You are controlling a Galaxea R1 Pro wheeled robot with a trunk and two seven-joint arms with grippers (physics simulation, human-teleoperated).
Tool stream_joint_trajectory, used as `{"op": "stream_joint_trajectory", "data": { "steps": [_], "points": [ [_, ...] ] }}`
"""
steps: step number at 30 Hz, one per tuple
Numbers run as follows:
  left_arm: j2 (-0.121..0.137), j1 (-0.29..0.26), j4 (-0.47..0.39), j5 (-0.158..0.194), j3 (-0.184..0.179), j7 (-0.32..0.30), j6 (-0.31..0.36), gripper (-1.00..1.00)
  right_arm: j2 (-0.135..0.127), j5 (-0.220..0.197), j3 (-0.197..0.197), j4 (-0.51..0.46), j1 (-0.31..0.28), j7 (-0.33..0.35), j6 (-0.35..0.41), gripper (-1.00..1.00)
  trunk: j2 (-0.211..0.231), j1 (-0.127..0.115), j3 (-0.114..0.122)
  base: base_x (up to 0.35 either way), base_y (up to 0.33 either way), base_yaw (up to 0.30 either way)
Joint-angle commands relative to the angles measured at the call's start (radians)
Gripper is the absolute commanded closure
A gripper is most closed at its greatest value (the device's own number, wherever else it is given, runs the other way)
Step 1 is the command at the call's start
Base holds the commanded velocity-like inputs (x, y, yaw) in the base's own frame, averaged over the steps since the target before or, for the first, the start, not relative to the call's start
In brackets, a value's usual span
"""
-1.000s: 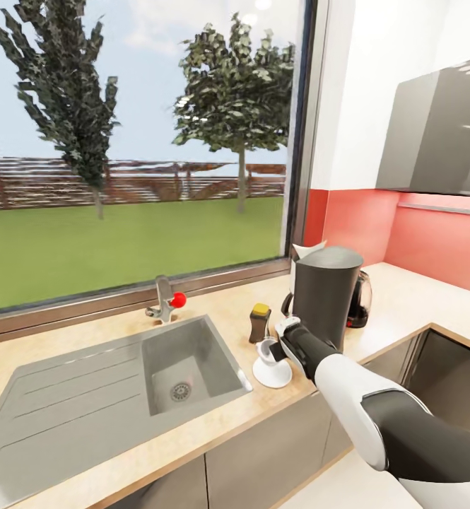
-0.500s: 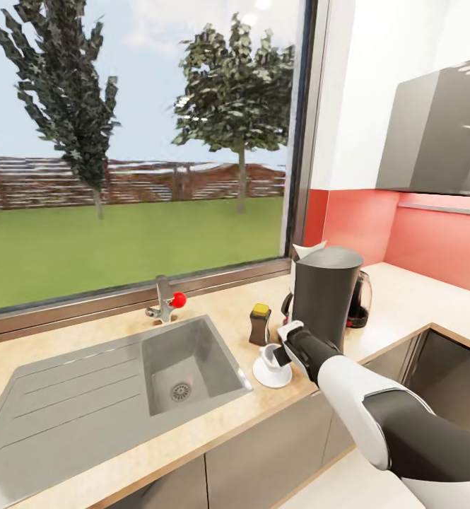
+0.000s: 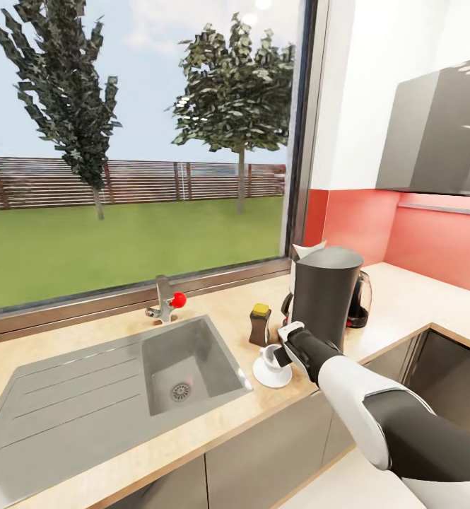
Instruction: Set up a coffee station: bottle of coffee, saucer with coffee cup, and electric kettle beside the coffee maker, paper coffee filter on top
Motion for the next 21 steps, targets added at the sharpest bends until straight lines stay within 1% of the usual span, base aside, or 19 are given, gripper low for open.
{"op": "stream_joint_trajectory", "data": {
  "steps": [1,8,9,21],
  "points": [
    [0.000,0.000,0.000,0.000,0.006,0.001,-0.004,-1.00,0.000,0.005,0.003,-0.001,0.000,0.004,0.006,1.00,0.000,0.000,0.000,0.000,0.000,0.000],
    [0.000,0.000,0.000,0.000,0.006,0.001,-0.004,-1.00,0.000,0.005,0.003,-0.001,0.000,0.004,0.006,1.00,0.000,0.000,0.000,0.000,0.000,0.000],
    [0.000,0.000,0.000,0.000,0.006,0.000,-0.004,-1.00,0.000,0.005,0.003,-0.001,0.000,0.004,0.006,-1.00,0.000,0.000,0.000,0.000,0.000,0.000],
    [0.000,0.000,0.000,0.000,0.006,0.001,-0.004,-1.00,0.000,0.005,0.003,-0.001,0.000,0.004,0.006,-1.00,0.000,0.000,0.000,0.000,0.000,0.000]
  ]
}}
